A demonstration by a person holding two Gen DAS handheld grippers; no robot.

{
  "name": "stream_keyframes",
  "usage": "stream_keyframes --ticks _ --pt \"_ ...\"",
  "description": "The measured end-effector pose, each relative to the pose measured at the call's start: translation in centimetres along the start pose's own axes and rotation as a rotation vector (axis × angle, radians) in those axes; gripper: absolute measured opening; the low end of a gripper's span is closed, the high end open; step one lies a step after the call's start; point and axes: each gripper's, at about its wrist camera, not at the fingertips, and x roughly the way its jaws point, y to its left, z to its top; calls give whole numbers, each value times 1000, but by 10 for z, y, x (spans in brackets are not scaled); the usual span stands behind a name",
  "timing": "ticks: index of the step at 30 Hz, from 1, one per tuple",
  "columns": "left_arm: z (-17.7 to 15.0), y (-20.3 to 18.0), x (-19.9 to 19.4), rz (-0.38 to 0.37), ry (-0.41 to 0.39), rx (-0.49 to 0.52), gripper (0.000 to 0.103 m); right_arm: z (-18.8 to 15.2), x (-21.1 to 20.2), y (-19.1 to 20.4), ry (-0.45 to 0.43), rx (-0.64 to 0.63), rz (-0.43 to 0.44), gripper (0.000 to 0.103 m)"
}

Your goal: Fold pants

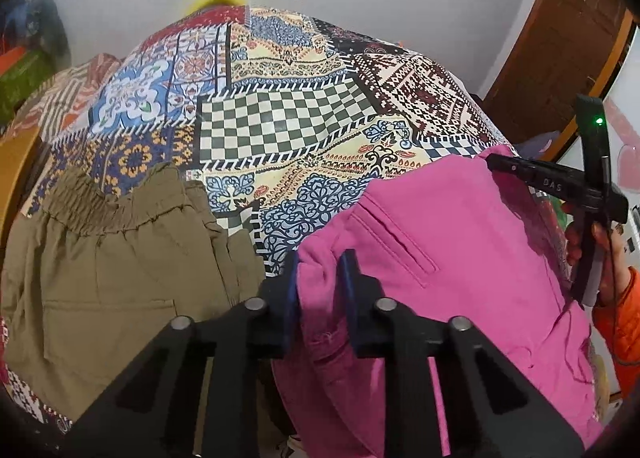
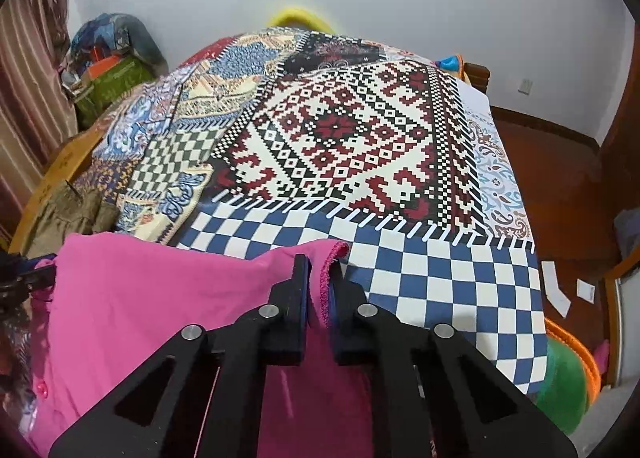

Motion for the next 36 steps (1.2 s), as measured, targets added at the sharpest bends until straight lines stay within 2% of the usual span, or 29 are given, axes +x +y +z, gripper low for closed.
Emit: stream_keyframes --ticks 10,21,29,36 --pt "3 -3 -33 7 -66 27 11 3 -47 10 -114 8 21 4" --pt "15 -29 -96 -15 -156 63 11 10 -128 18 -237 28 54 4" --pt "7 -46 -142 -30 -202 89 11 -12 -182 28 -291 19 72 4" --pt "-16 -61 -175 -66 -221 116 11 -42 -218 39 -311 25 114 4"
